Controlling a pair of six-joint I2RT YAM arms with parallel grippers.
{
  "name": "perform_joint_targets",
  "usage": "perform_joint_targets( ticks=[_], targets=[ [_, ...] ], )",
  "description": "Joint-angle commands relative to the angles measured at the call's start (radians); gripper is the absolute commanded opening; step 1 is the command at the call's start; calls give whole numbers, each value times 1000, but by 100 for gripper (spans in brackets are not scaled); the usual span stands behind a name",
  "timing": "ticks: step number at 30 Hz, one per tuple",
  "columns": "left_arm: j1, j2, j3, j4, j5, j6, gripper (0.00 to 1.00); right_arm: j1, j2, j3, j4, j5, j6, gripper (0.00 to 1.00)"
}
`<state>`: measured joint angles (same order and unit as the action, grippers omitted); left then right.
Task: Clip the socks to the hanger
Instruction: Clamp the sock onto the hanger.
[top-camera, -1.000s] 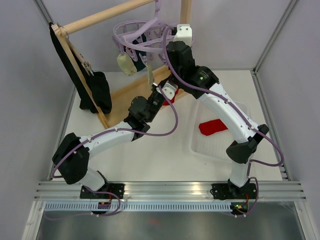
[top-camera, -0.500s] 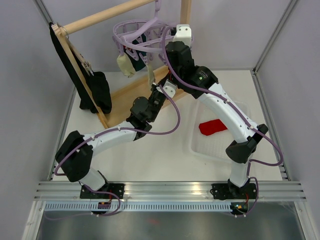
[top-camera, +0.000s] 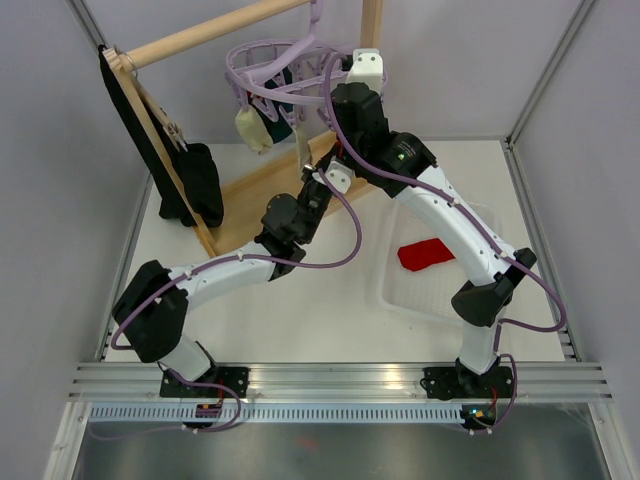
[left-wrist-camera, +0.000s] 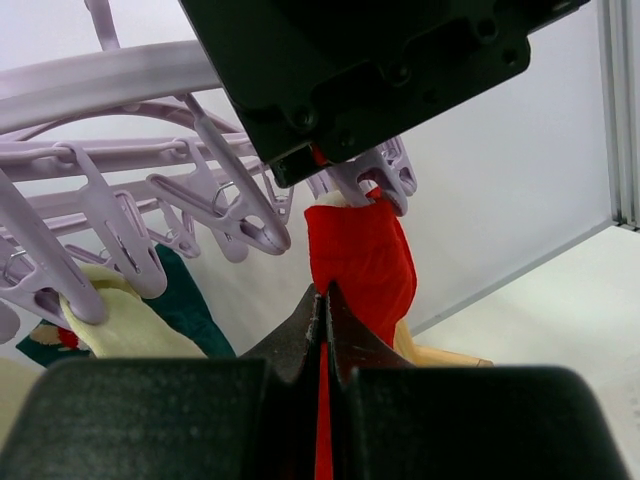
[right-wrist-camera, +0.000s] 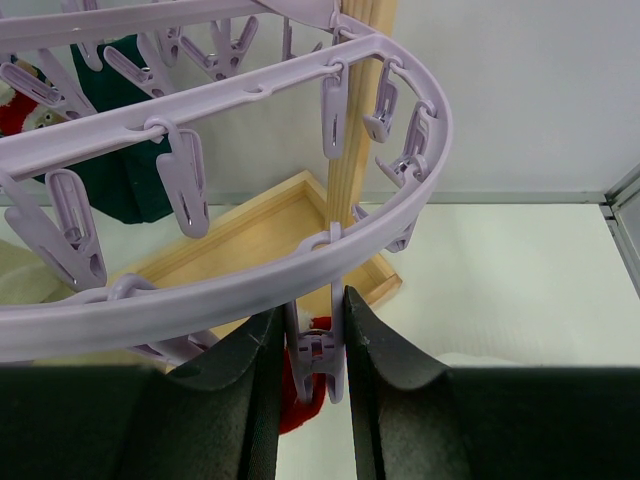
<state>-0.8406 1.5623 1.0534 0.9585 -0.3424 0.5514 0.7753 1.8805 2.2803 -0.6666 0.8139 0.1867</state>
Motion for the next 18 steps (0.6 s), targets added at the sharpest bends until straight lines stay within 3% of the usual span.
perform_joint_targets(
  ticks=[1,18],
  targets=[
    [-14,-5,36,65,-17,-5,2,-7,-8,13,4,54,10,0],
    [-37,4,31,100,-53,-25,2,-8,-17,2,1,57,26,0]
  ],
)
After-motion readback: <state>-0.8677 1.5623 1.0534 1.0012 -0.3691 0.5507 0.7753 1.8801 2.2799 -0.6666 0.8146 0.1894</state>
